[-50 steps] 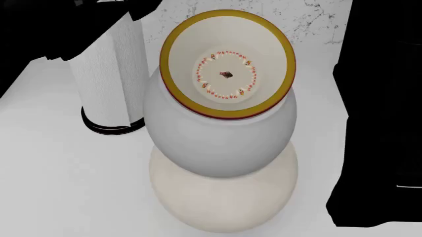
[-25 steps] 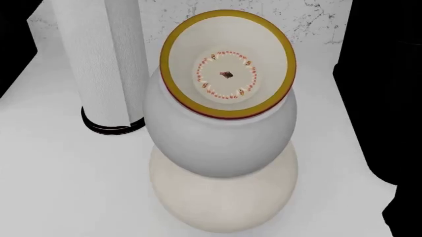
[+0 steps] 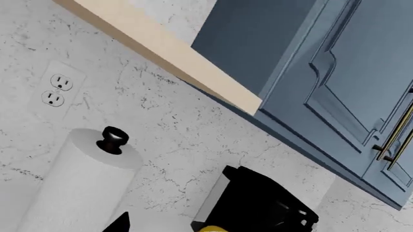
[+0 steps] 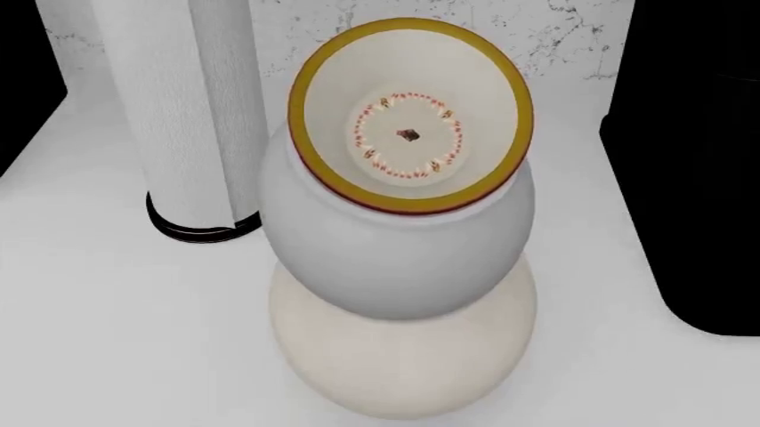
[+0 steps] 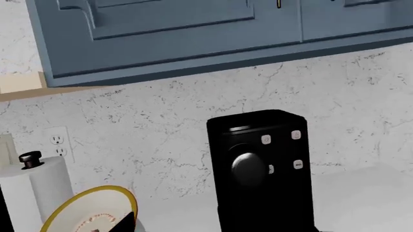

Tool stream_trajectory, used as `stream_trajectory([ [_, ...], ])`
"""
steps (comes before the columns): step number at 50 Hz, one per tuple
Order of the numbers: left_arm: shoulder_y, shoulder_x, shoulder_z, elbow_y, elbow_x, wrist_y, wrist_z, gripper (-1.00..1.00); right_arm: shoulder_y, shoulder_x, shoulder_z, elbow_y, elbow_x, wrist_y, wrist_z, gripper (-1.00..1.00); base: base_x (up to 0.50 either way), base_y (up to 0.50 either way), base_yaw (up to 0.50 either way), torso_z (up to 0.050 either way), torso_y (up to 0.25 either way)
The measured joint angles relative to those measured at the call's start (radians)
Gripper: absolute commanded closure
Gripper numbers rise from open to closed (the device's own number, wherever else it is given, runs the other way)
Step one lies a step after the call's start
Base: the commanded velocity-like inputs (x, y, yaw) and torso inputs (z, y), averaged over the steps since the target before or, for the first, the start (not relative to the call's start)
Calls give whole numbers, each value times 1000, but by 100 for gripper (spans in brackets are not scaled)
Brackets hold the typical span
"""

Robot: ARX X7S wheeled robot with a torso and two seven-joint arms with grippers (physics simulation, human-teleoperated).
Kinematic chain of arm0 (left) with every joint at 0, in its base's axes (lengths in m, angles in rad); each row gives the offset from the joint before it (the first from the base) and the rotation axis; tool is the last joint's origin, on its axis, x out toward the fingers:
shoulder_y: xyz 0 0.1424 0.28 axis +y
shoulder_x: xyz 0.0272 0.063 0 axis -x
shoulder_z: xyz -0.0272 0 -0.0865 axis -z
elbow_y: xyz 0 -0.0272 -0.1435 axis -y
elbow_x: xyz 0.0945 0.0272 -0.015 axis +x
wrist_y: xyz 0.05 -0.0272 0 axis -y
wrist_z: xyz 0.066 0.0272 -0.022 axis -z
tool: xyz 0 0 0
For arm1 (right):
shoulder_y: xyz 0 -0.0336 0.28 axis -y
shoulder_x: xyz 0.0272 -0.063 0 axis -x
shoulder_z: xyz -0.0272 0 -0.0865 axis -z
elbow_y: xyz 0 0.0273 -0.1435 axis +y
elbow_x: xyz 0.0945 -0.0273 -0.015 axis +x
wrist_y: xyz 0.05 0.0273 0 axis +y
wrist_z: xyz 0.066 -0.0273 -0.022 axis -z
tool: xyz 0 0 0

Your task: Stack the bowls from largest to smallest.

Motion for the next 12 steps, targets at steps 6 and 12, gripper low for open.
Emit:
stream_trajectory([
  [6,25,-49,-65,21,-16,12,-3,-100,-17,39,95,44,79,33,68,-100,0,0,0,0,0],
  [12,40,-93,-131,44,-34,24,-5,-100,-232,75,381,92,146,66,109,-100,0,0,0,0,0],
])
